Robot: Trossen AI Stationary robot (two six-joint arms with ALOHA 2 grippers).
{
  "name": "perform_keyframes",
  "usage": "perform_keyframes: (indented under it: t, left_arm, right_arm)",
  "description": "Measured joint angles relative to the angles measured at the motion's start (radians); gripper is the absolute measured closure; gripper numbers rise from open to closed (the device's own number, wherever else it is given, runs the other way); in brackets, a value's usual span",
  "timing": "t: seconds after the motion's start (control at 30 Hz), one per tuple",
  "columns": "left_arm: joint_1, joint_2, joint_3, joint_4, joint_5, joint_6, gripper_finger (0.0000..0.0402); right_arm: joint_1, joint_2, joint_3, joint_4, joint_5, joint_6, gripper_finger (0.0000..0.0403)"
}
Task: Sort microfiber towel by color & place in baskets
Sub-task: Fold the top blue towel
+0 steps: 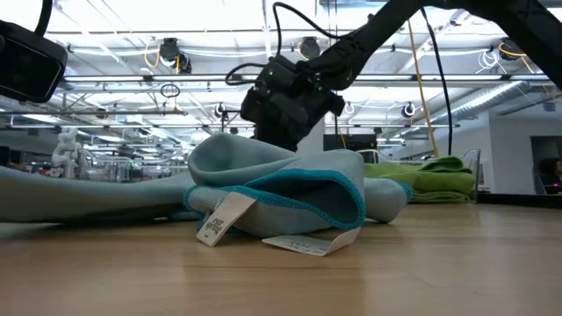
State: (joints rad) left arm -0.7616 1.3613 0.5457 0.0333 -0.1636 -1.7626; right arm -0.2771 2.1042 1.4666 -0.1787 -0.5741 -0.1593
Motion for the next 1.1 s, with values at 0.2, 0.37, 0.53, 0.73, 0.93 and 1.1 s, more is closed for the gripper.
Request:
perform_keyframes:
  t: [0.2, 0.37, 0.53, 0.73, 0.93, 1.1]
  left_arm:
    - [0.003, 0.000, 0.000, 0.023, -0.013, 0.004, 0.0391]
    - [0.010, 0.000, 0.000, 0.033, -0.022, 0.022, 0.0397]
    - [0.012, 0.000, 0.000, 0.037, -0.031, 0.029, 0.0390]
    - [0.012, 0.000, 0.000, 0.051, -0.064, 0.029, 0.0396]
    - [0.012, 0.000, 0.000, 0.050, -0.104, 0.031, 0.0395]
    - [0.012, 0.000, 0.000, 0.052, -0.105, 0.033, 0.0391]
  right_arm:
    - [-0.005, -0.039, 0.000, -0.057, -0.006, 0.061, 0.0400]
    - [-0.005, -0.054, 0.000, -0.072, -0.004, 0.090, 0.0392]
    - [-0.005, -0.052, 0.000, -0.081, -0.004, 0.078, 0.0400]
    - [-0.005, -0.052, 0.000, -0.081, 0.002, 0.115, 0.0390]
    - [-0.005, -0.052, 0.000, -0.073, 0.028, 0.107, 0.0395]
    - [-0.005, -0.052, 0.000, -0.073, 0.031, 0.110, 0.0400]
